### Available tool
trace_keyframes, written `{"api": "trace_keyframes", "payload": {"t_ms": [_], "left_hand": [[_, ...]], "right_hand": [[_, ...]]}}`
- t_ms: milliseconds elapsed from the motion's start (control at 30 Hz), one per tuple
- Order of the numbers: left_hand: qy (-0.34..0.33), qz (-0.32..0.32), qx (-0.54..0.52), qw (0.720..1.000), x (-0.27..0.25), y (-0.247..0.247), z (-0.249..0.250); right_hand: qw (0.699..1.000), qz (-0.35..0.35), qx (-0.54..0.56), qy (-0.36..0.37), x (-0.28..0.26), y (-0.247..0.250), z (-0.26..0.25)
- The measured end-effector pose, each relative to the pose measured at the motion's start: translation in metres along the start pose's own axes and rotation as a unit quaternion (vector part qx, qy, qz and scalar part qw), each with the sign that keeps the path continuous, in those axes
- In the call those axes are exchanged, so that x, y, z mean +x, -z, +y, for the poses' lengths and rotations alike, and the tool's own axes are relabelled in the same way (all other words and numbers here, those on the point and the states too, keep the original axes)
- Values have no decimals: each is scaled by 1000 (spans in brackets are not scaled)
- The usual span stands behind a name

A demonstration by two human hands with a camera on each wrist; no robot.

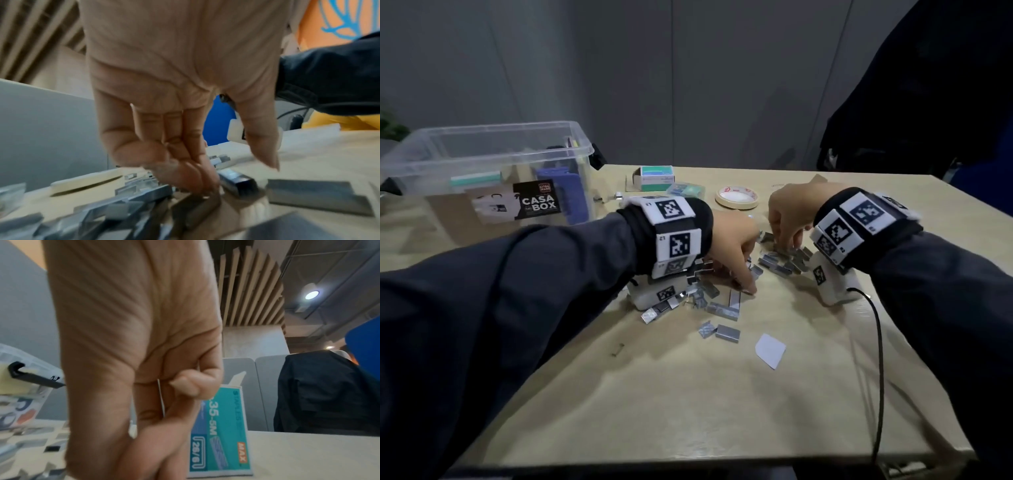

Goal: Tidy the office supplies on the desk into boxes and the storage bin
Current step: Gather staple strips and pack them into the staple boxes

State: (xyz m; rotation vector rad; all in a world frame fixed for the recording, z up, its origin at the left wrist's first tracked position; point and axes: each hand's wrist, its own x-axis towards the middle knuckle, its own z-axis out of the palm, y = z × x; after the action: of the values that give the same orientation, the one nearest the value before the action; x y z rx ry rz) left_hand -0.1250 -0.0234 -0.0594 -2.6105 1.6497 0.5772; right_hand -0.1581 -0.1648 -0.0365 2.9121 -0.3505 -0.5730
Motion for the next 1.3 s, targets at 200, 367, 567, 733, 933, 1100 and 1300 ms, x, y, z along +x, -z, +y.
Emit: {"api": "trace_keyframes", "payload": {"t_ms": [200, 367, 567, 733, 933, 1100, 1300], "left_hand": [[-21, 9, 54, 998, -3, -4, 11], [-24, 15, 61, 998, -12, 1, 6], [-8, 20, -218, 976, -38, 22, -21], [-2, 55, -398, 916, -66, 38, -47], [-10, 90, -594, 799, -87, 32, -82], [4, 148, -717, 681, -88, 19, -88], [0, 230, -779, 583, -78, 9, -89]], "right_hand": [[1000, -21, 21, -11, 0, -3, 8], [996, -8, 90, -15, 2, -4, 13], [993, 8, 117, -3, 2, -4, 14], [988, 36, 146, 30, 0, 7, 10], [886, 153, 414, 142, -9, 26, -2], [762, 279, 551, 194, -19, 32, -29], [750, 287, 558, 210, -17, 29, -54]]}}
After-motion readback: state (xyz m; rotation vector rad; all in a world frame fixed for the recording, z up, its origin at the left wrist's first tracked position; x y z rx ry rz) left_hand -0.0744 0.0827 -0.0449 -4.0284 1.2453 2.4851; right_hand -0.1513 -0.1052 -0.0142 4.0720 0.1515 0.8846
